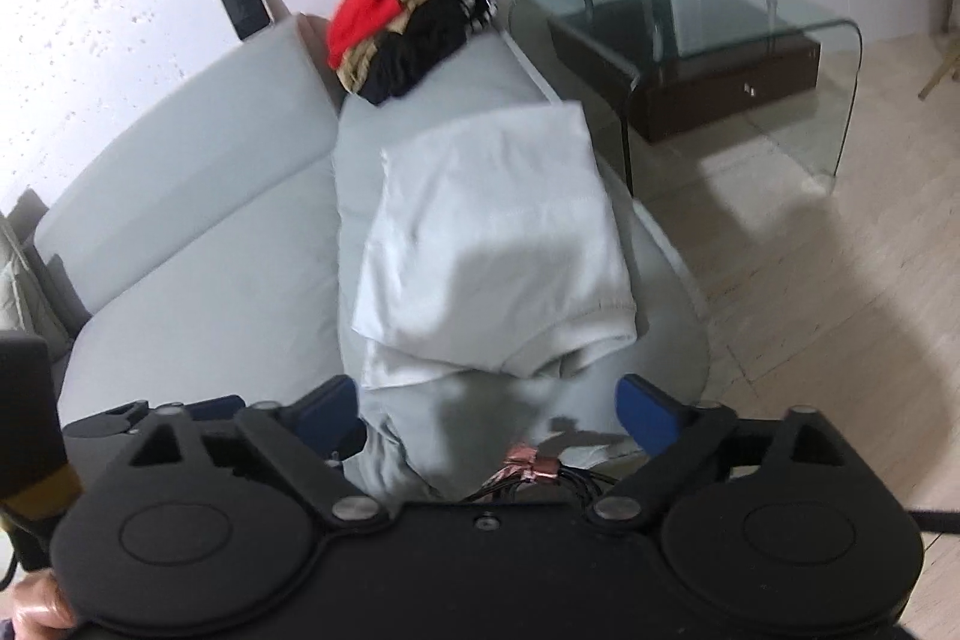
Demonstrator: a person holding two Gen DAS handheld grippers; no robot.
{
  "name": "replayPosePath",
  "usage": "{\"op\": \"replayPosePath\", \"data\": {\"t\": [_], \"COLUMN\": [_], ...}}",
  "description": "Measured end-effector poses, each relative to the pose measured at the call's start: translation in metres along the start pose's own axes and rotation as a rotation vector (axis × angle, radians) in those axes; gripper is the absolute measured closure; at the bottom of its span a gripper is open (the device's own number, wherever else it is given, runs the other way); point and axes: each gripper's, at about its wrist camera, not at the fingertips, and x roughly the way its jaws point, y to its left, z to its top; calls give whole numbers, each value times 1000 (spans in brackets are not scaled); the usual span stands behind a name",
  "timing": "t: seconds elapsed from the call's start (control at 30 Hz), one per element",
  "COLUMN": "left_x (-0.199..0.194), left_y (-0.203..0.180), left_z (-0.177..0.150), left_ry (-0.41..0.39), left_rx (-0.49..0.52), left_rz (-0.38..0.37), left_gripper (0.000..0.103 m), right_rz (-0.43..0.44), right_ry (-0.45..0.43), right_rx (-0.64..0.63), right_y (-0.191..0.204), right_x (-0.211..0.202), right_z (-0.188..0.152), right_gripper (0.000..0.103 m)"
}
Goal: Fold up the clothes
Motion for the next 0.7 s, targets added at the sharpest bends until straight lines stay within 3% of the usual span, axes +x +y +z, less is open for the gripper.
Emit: {"op": "replayPosePath", "data": {"t": [0.2,0.37,0.7], "left_x": [-30,-53,-55], "left_y": [-2,1,-10], "left_z": [7,6,-1], "left_ry": [-44,-67,-127], "left_rx": [-8,-36,-5], "left_rz": [11,-9,17], "left_gripper": [1,1,1], "right_rz": [29,-71,-112], "right_ry": [-7,-50,-53], "right_rx": [7,-68,-113], "right_y": [17,35,35], "right_x": [-34,-56,-62], "right_z": [12,13,10], "right_gripper": [2,0,0]}}
